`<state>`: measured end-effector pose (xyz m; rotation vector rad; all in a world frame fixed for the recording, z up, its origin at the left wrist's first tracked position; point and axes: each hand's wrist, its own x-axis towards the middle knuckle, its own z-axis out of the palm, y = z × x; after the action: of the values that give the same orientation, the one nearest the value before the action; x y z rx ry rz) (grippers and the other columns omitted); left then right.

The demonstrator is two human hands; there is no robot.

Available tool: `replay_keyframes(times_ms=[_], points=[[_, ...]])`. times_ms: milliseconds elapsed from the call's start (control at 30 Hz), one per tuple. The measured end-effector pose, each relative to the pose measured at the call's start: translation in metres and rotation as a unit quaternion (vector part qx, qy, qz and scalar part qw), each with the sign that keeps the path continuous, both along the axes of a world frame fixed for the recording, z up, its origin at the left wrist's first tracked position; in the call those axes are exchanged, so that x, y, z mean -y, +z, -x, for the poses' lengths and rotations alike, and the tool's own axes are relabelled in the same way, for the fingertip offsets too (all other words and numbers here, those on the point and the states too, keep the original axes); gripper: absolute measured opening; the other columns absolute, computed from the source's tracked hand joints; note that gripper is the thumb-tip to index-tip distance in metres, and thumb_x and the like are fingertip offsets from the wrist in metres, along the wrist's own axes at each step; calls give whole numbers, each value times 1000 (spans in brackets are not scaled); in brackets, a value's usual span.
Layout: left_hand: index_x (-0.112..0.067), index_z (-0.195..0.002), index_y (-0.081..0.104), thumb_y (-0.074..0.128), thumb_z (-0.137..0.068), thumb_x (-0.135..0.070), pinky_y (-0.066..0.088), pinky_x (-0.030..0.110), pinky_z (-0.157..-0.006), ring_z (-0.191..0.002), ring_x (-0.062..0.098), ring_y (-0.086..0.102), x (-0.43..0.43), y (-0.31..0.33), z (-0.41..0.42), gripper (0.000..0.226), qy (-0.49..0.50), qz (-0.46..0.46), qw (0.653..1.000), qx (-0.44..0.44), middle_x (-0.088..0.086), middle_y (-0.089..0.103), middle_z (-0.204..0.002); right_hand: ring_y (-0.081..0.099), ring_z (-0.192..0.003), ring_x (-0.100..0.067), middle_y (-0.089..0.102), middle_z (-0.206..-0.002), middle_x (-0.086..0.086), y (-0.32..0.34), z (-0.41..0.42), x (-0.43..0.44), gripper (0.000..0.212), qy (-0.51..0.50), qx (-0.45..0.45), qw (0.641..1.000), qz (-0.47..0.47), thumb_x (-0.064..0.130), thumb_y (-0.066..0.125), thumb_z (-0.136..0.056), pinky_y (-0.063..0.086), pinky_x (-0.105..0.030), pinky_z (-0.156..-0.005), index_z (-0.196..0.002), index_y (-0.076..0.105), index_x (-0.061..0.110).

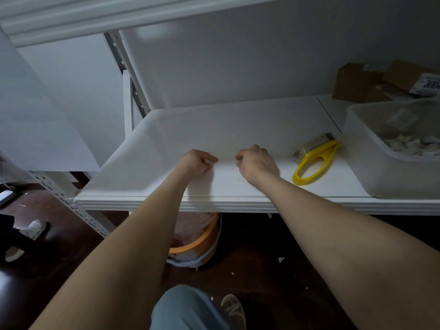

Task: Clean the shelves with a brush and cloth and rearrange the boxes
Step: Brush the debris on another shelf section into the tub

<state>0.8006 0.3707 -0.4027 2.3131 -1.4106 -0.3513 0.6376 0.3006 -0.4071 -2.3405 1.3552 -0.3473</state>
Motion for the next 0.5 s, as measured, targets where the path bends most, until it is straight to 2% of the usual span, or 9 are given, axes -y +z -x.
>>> replay_keyframes(times_ms=[100, 233, 367, 433, 500], points=[[-23, -117, 68, 56, -89, -8, 40, 21, -83, -84, 19, 52, 0, 1, 0, 34, -8, -4, 1000, 4, 5, 53, -91, 40, -124, -24, 44, -130, -4, 1, -1, -1, 32, 3, -3, 1000, 3, 27, 43, -98, 39, -36, -98, -126, 58, 31], [-21, -115, 69, 57, -88, -6, 40, 20, -78, -78, 20, 49, 3, 0, -1, 33, -11, 1, 1000, -7, 5, 52, -83, 40, -124, -24, 44, -130, -5, 1, 0, -1, 31, 5, -3, 1000, 4, 27, 43, -98, 39, -36, -97, -126, 58, 31], [-18, -109, 70, 57, -86, -2, 38, 18, -72, -67, 16, 44, 6, 1, 0, 32, -7, 4, 1000, -11, -3, 45, -62, 40, -125, -24, 44, -130, -4, 0, 0, 0, 31, 3, -2, 1000, 3, 28, 44, -98, 39, -37, -98, -125, 58, 32], [-16, -108, 70, 59, -85, -3, 38, 19, -69, -62, 15, 43, 7, -1, -1, 29, 5, 8, 1000, -11, -5, 44, -62, 40, -125, -24, 44, -130, -4, -1, 0, 0, 31, 3, -1, 1000, 1, 28, 44, -97, 39, -37, -99, -124, 58, 33], [-13, -111, 69, 64, -84, -8, 39, 20, -66, -67, 16, 46, 5, -1, -3, 27, 14, 11, 1000, -25, -4, 47, -70, 40, -125, -24, 45, -129, -4, -1, 0, 1, 31, 2, 2, 1000, 3, 28, 44, -97, 39, -37, -98, -123, 59, 33]])
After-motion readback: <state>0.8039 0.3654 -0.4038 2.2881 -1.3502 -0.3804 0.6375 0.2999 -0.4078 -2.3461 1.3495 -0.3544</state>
